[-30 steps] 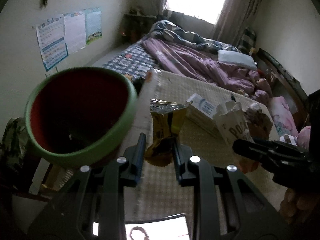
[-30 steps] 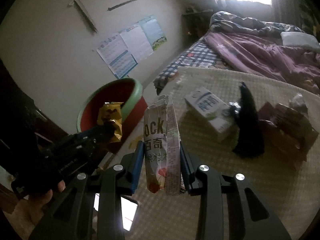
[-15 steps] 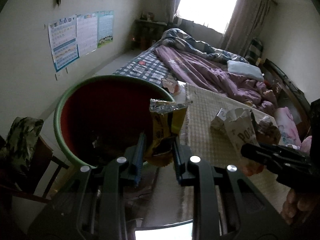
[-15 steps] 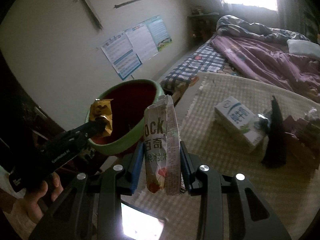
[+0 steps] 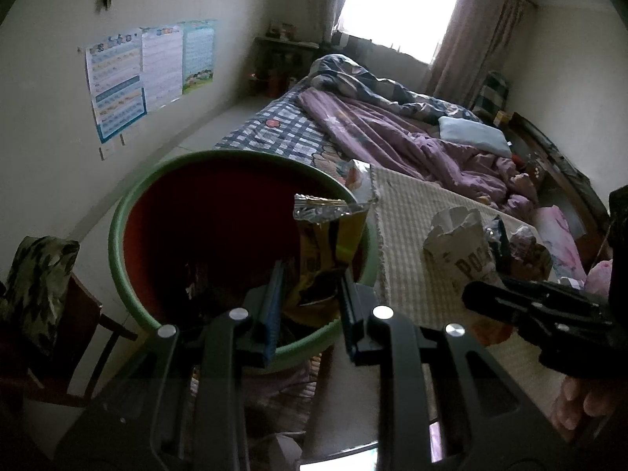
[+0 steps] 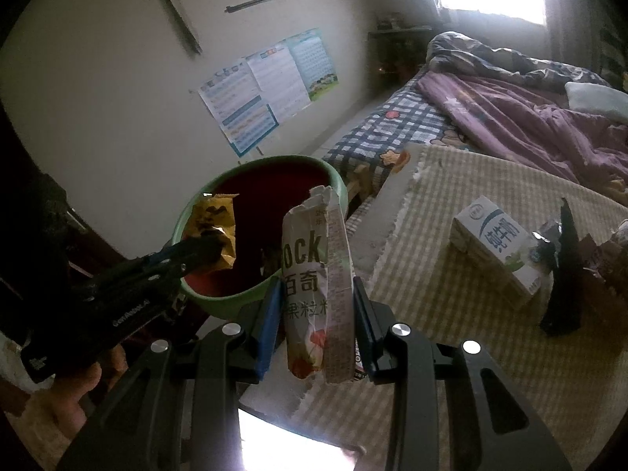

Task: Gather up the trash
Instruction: 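Carry both items over the red basin and open both grippers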

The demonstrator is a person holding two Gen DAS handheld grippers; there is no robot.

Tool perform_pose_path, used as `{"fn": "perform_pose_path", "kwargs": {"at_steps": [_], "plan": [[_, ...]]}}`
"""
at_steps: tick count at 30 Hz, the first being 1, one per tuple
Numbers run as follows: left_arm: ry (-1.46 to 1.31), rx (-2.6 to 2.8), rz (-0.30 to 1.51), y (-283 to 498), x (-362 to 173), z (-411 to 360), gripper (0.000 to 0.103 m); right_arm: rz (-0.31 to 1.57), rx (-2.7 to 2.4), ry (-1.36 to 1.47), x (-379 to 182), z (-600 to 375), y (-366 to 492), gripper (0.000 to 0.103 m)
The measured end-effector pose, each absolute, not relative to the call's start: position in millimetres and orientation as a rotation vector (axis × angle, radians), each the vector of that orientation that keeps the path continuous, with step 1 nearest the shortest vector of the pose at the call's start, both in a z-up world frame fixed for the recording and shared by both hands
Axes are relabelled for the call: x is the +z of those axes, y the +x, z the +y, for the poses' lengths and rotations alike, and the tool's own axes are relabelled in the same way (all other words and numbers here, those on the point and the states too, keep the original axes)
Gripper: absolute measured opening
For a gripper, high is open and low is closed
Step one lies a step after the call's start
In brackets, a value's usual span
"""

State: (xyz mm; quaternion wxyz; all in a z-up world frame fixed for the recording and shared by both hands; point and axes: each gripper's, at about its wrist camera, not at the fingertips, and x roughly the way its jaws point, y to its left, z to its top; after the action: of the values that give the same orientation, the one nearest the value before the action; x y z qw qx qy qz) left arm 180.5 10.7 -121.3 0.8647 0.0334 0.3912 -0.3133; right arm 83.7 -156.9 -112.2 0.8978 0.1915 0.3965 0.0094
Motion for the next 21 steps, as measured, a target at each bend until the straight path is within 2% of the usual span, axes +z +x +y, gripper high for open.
{"fn": "perform_pose_path", "kwargs": {"at_steps": [21], "plan": [[0.072, -0.651, 0.804, 220, -122, 23, 0.024, 0.81, 0.026, 0.376, -107, -139, 128, 0.034]]}}
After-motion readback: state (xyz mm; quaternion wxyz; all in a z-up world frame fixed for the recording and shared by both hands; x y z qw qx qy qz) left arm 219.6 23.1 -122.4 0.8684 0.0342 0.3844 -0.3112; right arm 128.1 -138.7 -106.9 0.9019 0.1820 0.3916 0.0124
